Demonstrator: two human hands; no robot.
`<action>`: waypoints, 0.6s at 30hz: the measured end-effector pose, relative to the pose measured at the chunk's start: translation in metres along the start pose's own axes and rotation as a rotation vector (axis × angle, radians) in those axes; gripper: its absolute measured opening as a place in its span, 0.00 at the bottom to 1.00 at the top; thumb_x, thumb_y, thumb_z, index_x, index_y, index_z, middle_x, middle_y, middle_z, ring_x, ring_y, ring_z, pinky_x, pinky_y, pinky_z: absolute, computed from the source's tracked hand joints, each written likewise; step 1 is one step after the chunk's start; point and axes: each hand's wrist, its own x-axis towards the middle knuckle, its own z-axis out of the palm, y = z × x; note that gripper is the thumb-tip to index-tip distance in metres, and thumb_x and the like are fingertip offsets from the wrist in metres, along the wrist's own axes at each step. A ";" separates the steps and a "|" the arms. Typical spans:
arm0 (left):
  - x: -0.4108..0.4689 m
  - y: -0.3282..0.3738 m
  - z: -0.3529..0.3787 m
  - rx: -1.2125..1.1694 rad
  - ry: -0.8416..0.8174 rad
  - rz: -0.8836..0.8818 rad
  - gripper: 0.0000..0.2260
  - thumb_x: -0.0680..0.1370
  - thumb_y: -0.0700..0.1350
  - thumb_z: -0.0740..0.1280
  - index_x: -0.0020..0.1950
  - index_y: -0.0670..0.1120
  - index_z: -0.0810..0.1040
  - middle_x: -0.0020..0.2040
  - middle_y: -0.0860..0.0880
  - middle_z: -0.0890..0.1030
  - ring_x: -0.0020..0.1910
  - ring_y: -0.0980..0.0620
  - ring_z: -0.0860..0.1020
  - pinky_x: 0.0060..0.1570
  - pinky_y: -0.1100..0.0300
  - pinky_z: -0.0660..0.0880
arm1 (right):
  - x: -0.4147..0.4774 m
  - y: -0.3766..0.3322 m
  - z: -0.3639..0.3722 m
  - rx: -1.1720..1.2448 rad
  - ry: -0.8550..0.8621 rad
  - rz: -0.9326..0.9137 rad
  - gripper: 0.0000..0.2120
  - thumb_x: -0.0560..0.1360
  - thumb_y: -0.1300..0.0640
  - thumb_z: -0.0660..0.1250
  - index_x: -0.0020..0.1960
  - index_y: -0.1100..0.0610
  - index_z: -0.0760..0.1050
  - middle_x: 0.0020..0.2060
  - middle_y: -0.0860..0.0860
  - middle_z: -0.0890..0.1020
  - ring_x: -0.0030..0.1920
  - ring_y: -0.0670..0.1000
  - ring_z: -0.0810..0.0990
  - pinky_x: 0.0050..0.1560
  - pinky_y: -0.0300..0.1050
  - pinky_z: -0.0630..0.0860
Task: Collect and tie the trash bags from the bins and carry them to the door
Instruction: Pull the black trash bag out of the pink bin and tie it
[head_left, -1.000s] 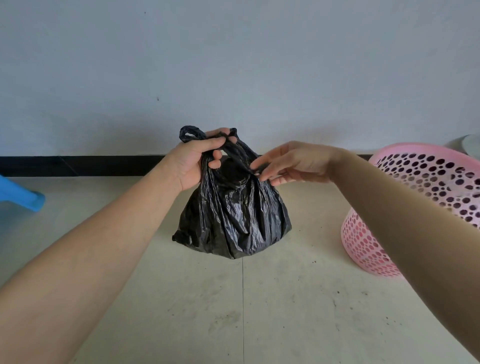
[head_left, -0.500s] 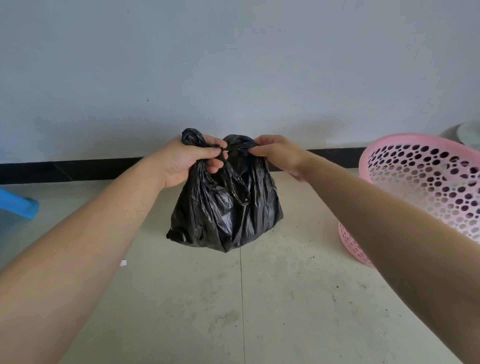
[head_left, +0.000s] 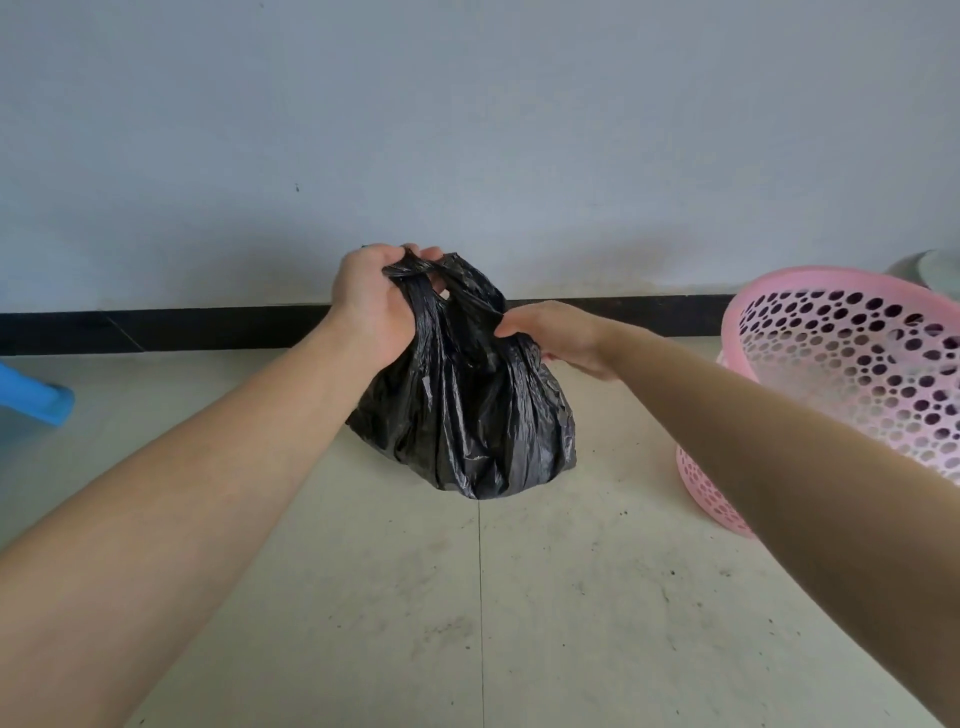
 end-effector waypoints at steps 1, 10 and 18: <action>-0.002 0.002 -0.001 -0.012 -0.001 0.000 0.09 0.78 0.37 0.56 0.39 0.41 0.71 0.42 0.39 0.82 0.46 0.39 0.80 0.55 0.46 0.78 | 0.000 0.001 0.001 -0.003 -0.011 0.003 0.19 0.80 0.51 0.61 0.69 0.53 0.73 0.74 0.48 0.69 0.72 0.51 0.66 0.67 0.48 0.66; -0.022 0.005 0.005 -0.017 -0.021 0.069 0.02 0.61 0.41 0.58 0.29 0.44 0.66 0.29 0.43 0.76 0.35 0.42 0.78 0.60 0.46 0.77 | -0.007 0.003 0.003 0.290 -0.015 0.025 0.11 0.72 0.51 0.60 0.50 0.57 0.71 0.37 0.49 0.69 0.35 0.49 0.62 0.43 0.48 0.64; -0.021 -0.001 0.009 0.188 -0.122 0.033 0.04 0.61 0.42 0.58 0.28 0.45 0.64 0.32 0.42 0.78 0.35 0.45 0.73 0.44 0.52 0.74 | -0.009 -0.014 -0.002 0.644 -0.008 -0.018 0.30 0.73 0.29 0.60 0.59 0.52 0.76 0.43 0.50 0.78 0.41 0.50 0.76 0.47 0.47 0.72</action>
